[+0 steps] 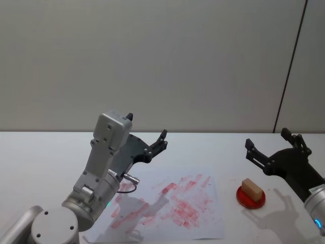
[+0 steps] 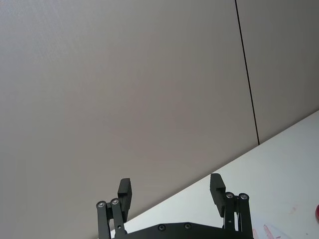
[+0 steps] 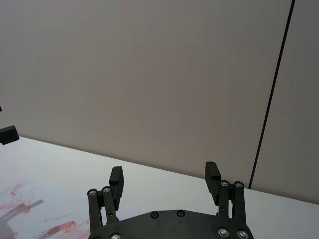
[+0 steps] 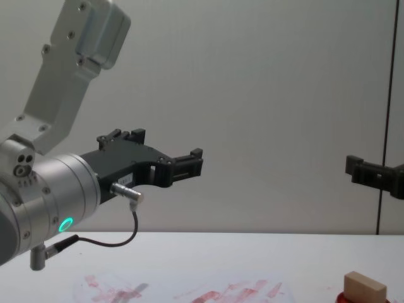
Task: Use the one hand to pick up the stamp and affix it onto the A4 paper.
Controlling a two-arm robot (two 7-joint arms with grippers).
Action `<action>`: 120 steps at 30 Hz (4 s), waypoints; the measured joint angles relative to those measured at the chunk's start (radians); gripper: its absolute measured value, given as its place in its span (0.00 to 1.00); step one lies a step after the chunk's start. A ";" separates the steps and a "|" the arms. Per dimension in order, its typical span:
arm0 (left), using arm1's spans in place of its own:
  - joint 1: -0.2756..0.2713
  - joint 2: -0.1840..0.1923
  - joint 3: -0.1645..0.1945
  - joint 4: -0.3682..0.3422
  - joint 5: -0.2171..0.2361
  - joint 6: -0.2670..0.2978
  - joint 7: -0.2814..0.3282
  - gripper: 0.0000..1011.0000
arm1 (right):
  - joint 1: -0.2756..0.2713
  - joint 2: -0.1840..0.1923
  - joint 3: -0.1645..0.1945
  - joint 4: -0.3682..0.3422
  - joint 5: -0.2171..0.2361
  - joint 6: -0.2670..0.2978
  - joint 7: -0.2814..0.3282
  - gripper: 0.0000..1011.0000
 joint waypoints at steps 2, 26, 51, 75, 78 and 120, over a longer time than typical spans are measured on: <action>0.000 0.000 0.000 0.000 0.000 0.000 0.000 0.99 | 0.000 0.000 0.000 0.000 0.000 0.000 0.000 0.99; 0.000 0.000 0.000 0.000 0.000 0.000 0.000 0.99 | 0.004 0.006 0.003 0.014 -0.003 0.010 0.023 0.99; 0.000 0.000 0.000 0.000 0.000 0.000 0.000 0.99 | 0.066 0.035 0.015 0.184 -0.033 0.085 0.236 0.99; 0.000 0.000 0.000 0.000 0.000 0.000 0.000 0.99 | 0.110 0.028 0.002 0.301 -0.065 0.124 0.329 0.80; 0.000 0.000 0.000 0.000 0.000 0.000 0.000 0.99 | 0.112 0.028 0.001 0.306 -0.066 0.127 0.333 0.70; 0.000 0.000 0.000 0.000 0.000 0.000 0.000 0.99 | 0.126 -0.001 -0.038 0.251 -0.084 0.064 0.380 0.21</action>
